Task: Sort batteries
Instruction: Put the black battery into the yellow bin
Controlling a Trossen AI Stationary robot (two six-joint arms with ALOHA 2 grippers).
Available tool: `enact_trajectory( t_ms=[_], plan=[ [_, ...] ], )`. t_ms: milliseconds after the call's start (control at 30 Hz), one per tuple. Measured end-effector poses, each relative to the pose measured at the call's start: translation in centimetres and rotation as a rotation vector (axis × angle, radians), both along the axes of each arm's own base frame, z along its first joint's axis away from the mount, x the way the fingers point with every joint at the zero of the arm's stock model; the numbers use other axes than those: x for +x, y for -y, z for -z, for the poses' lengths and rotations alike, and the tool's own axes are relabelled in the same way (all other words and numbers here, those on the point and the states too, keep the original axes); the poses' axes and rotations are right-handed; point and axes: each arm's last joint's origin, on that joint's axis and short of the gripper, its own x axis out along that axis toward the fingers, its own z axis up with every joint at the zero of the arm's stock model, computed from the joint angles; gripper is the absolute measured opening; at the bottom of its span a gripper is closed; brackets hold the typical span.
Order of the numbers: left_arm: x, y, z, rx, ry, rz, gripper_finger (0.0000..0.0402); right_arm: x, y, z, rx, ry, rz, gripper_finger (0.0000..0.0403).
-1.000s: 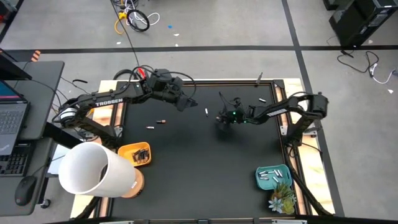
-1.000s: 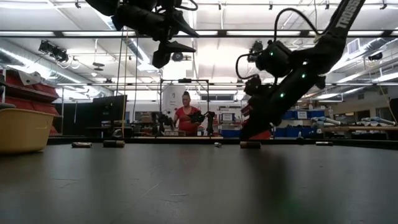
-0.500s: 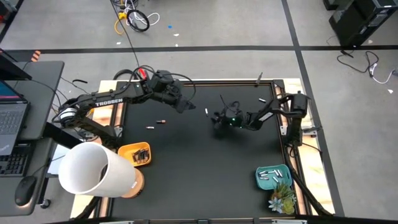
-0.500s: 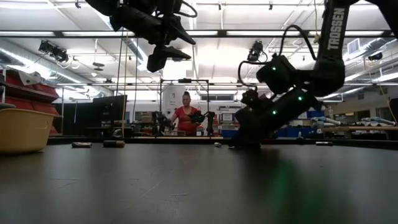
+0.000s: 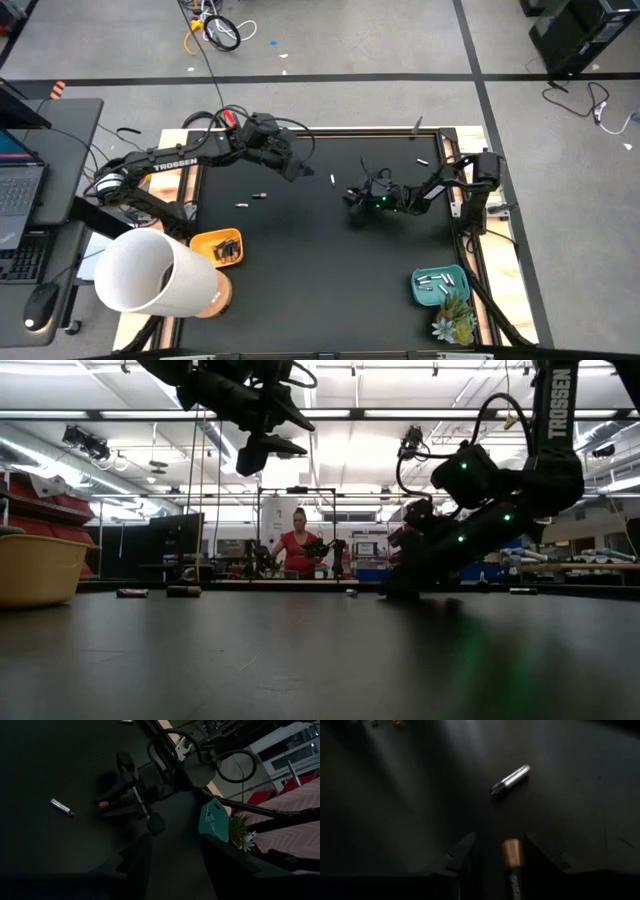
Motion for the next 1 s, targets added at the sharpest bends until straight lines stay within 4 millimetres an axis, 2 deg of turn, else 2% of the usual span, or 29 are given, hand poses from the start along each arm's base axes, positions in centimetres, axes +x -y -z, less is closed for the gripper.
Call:
enact_trajectory(
  t_ms=[567,700,833,1000],
  plan=[
    [0.00,0.05,-0.02,-0.016,0.004,0.015,0.0186,-0.40,-0.49,0.16,-0.017,-0.112,-0.061,0.0135],
    [-0.01,0.04,-0.02,-0.016,0.004,0.015,0.0186,-0.41,-0.92,0.26,-0.020,-0.128,-0.054,0.0109],
    [-0.01,0.04,-0.02,-0.016,0.004,0.015,0.0186,-0.58,-0.85,0.40,0.020,-0.142,-0.017,0.0035],
    [-0.01,0.04,-0.01,-0.016,0.004,0.015,0.0186,-0.65,-0.68,0.45,0.023,-0.148,-0.005,0.0033]
  ],
)
